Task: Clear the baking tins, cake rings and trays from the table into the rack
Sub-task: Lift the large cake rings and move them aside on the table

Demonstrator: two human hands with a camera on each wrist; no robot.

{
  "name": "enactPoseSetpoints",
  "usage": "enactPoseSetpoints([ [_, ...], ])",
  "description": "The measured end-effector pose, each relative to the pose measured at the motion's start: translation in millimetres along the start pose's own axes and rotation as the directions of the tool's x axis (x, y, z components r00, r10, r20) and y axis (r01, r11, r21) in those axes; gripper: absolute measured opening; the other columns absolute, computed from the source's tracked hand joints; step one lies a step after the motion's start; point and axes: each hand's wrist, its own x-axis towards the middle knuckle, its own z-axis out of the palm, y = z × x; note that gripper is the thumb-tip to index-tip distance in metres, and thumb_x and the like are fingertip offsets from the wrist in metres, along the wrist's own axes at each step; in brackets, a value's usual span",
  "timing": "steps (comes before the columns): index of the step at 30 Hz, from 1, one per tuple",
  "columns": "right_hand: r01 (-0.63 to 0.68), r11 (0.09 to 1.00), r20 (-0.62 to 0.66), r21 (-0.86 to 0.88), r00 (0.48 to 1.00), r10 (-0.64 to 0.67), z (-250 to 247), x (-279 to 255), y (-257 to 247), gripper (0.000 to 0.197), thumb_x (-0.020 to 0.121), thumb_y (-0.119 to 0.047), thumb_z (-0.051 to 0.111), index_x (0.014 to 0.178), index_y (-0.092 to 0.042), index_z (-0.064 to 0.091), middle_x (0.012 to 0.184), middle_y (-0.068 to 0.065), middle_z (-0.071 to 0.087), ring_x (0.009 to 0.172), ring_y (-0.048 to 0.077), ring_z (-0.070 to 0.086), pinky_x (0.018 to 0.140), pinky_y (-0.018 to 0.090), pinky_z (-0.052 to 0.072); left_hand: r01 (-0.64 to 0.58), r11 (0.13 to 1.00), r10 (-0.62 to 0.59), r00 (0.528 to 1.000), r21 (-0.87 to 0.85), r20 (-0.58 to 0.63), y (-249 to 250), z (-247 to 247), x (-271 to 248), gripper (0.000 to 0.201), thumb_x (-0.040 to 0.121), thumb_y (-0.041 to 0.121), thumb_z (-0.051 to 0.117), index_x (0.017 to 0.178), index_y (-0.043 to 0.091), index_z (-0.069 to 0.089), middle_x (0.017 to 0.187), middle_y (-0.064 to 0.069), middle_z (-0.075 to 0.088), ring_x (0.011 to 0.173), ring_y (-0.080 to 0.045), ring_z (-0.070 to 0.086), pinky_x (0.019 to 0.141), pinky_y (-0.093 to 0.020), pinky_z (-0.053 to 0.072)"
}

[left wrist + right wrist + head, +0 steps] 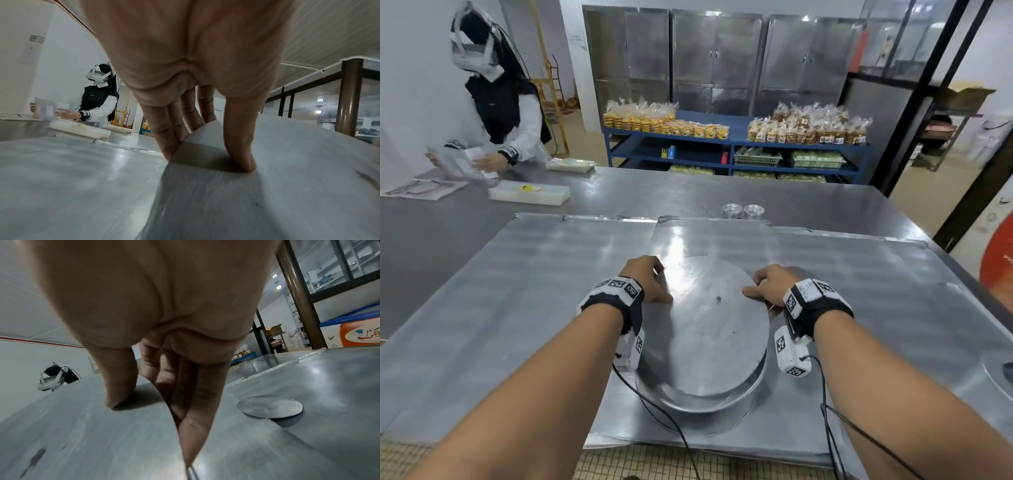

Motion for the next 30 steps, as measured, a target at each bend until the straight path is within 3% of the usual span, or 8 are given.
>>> enactPoseSetpoints([
  [2,0.028,0.999,-0.022,0.042,0.999,-0.027,5.2,-2.2,5.1,0.027,0.078,-0.038,0.077,0.088,-0.019,0.061,0.088,0.007,0.070,0.077,0.029,0.069,0.075,0.043,0.060,-0.002,1.000,0.002,1.000,-0.002,-0.011,-2.2,4.7,-2.0,0.062,0.062,0.025,0.090,0.118,0.017,0.064,0.113,-0.003,0.065,0.094,-0.020,0.061,0.076,-0.029,0.054],
  [4,0.045,0.996,-0.040,0.083,0.998,-0.042,7.8,-5.5,6.6,0.026,0.078,-0.037,0.077,0.094,-0.023,0.062,0.091,0.008,0.071,0.079,0.030,0.071,0.073,0.042,0.061,-0.009,1.000,0.009,1.000,0.005,-0.024,-3.2,7.8,-2.5,0.064,0.064,0.026,0.090,0.121,0.017,0.063,0.117,-0.004,0.064,0.094,-0.019,0.059,0.077,-0.029,0.054],
  [9,0.047,0.987,-0.069,0.153,0.997,-0.037,3.3,-19.5,1.9,0.016,0.079,-0.024,0.078,0.082,-0.019,0.064,0.075,0.004,0.071,0.069,0.022,0.069,0.063,0.031,0.056,-0.036,0.999,0.037,0.999,0.019,-0.027,1.6,12.7,0.5,0.065,0.066,0.026,0.091,0.123,0.014,0.062,0.120,-0.005,0.063,0.094,-0.018,0.056,0.078,-0.025,0.046],
  [15,-0.012,0.986,-0.035,0.169,0.999,0.018,7.3,-33.9,1.8,0.022,0.077,-0.017,0.076,0.068,-0.021,0.056,0.054,-0.006,0.061,0.053,0.013,0.059,0.057,0.024,0.047,-0.077,0.996,0.076,0.997,0.042,0.034,15.6,14.1,5.3,0.063,0.061,0.032,0.094,0.115,0.015,0.065,0.116,-0.004,0.066,0.106,-0.023,0.062,0.087,-0.031,0.053],
  [20,-0.079,0.982,0.028,0.172,0.997,0.075,15.3,-38.6,11.2,0.027,0.061,-0.027,0.075,0.080,-0.016,0.059,0.062,0.005,0.066,0.058,0.028,0.065,0.069,0.050,0.060,-0.140,0.990,0.138,0.989,0.034,0.050,16.9,19.2,11.5,0.074,0.060,0.038,0.094,0.123,0.014,0.063,0.120,-0.003,0.065,0.111,-0.024,0.062,0.095,-0.037,0.052],
  [24,-0.156,0.956,0.157,0.249,0.980,0.119,24.9,-54.8,7.4,0.031,0.067,-0.016,0.073,0.092,-0.009,0.055,0.074,0.028,0.070,0.063,0.044,0.071,0.070,0.064,0.057,-0.195,0.981,0.194,0.974,-0.008,0.119,20.9,21.6,16.1,0.062,0.056,0.024,0.097,0.109,0.013,0.069,0.105,-0.002,0.073,0.097,-0.019,0.069,0.089,-0.034,0.056],
  [27,-0.185,0.934,0.183,0.306,0.974,0.133,32.5,-63.0,6.4,0.018,0.080,-0.003,0.070,0.093,-0.005,0.057,0.064,0.021,0.069,0.061,0.043,0.070,0.064,0.061,0.058,-0.227,0.974,0.222,0.961,0.012,0.165,21.1,25.1,18.1,0.058,0.056,0.023,0.096,0.108,0.014,0.071,0.103,0.000,0.074,0.094,-0.016,0.070,0.087,-0.030,0.056],
  [30,-0.201,0.928,0.149,0.314,0.976,0.161,39.4,-68.5,7.3,0.015,0.084,-0.002,0.069,0.094,-0.004,0.058,0.069,0.020,0.070,0.061,0.042,0.071,0.063,0.056,0.060,-0.240,0.971,0.233,0.957,0.019,0.175,18.8,28.3,20.4,0.056,0.061,0.026,0.093,0.113,0.015,0.073,0.104,0.001,0.075,0.096,-0.015,0.070,0.087,-0.026,0.055],
])
